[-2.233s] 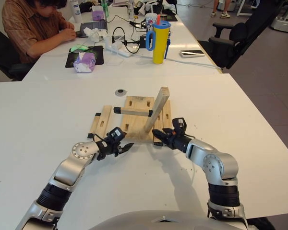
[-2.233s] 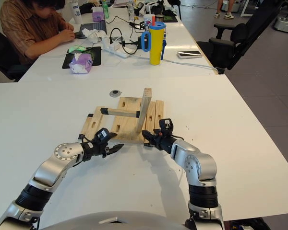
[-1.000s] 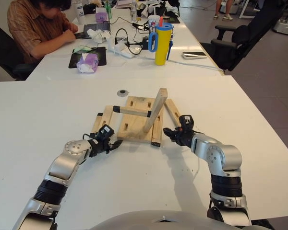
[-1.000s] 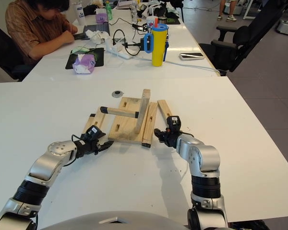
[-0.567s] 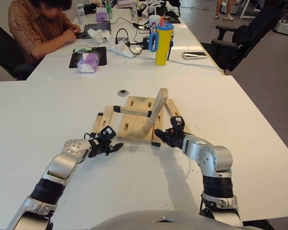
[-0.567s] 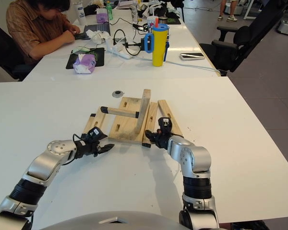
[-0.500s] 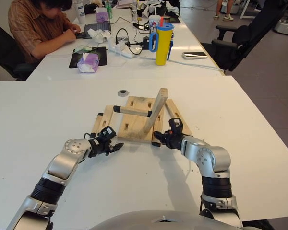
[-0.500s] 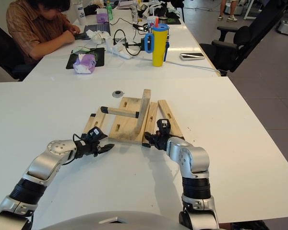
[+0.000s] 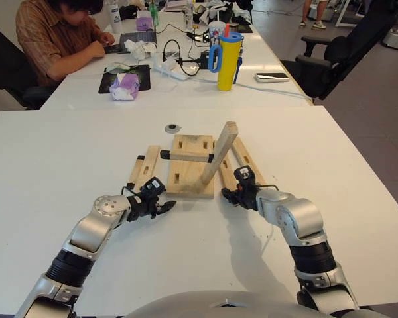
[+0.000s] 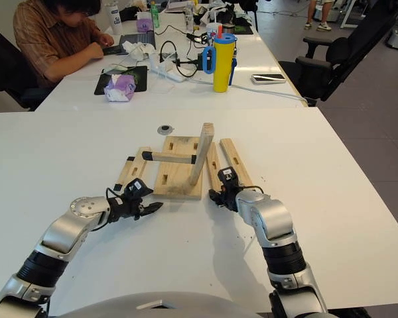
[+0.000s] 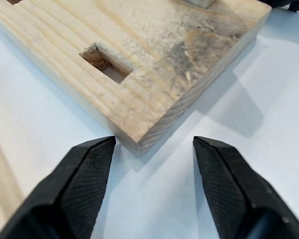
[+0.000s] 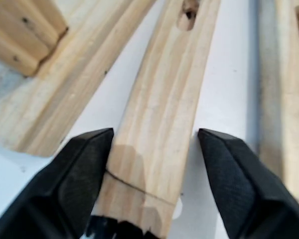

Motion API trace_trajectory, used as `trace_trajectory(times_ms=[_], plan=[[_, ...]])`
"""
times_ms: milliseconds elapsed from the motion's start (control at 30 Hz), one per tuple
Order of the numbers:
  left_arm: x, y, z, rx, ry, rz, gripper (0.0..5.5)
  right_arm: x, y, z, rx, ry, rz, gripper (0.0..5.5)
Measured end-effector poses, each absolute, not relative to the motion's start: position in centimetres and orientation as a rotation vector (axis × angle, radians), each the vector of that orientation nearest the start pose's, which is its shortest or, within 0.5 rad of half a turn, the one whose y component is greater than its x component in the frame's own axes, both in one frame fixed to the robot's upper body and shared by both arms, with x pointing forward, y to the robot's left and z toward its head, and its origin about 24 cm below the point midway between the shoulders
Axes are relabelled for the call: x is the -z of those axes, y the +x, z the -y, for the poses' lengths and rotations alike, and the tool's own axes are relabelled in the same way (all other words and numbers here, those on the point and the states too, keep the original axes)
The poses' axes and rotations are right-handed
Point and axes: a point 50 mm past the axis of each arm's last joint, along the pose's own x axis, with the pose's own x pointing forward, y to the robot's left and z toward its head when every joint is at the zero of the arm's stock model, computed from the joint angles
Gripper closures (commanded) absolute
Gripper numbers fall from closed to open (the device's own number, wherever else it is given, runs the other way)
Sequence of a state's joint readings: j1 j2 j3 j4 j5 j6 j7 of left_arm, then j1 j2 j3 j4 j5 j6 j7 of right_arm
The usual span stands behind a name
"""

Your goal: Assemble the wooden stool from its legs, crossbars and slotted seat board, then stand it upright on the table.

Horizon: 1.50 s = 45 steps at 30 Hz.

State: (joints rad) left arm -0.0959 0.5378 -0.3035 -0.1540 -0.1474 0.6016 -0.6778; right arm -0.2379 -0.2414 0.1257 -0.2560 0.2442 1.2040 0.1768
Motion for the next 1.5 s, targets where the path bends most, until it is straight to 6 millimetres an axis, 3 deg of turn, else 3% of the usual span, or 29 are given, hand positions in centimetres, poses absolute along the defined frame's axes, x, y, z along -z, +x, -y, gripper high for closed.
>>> trace_trajectory(times_ms=[267, 433, 633, 833, 933, 1000, 1067, 1167, 1300, 1500], plan=[[-2.9, 22.8, -15.0, 0.898, 0.291, -0.611, 2.59, -4.7, 27.0, 13.5, -0.375, -0.049, -0.738, 2.33], [-3.0, 23.3, -15.3, 0.887, 0.308, -0.597, 2.59, -3.6, 27.4, 13.4, -0.351, -0.089, -0.686, 3.09], [-3.7, 24.2, -17.2, 0.814, 0.338, -0.564, 2.59, -2.6, 26.9, 12.7, -0.33, -0.103, -0.604, 3.44], [-6.3, 24.8, -19.4, 0.829, 0.267, -0.475, 2.59, -3.2, 27.3, 13.3, -0.27, 0.084, -0.496, 3.44], [-7.8, 24.7, -20.8, 0.851, 0.23, -0.455, 2.59, -6.2, 28.5, 14.3, -0.237, 0.249, -0.294, 3.44], [-8.9, 24.4, -20.9, 0.898, 0.155, -0.429, 2.59, -9.3, 29.6, 14.8, -0.259, 0.304, -0.136, 3.44], [-10.3, 24.1, -21.0, 0.954, 0.066, -0.394, 2.59, -12.1, 30.1, 15.1, -0.324, 0.372, -0.007, 3.44], [-12.0, 23.9, -21.8, 0.966, -0.019, -0.351, 2.17, -16.3, 30.1, 15.3, -0.478, 0.431, 0.144, 3.44], [-13.3, 24.0, -22.5, 0.964, -0.126, -0.314, 1.58, -20.1, 29.4, 15.9, -0.698, 0.434, 0.209, 3.44], [-16.2, 23.5, -21.9, 1.084, -0.387, -0.204, 1.53, -23.7, 26.3, 15.0, -1.134, 0.539, 0.18, 3.44]])
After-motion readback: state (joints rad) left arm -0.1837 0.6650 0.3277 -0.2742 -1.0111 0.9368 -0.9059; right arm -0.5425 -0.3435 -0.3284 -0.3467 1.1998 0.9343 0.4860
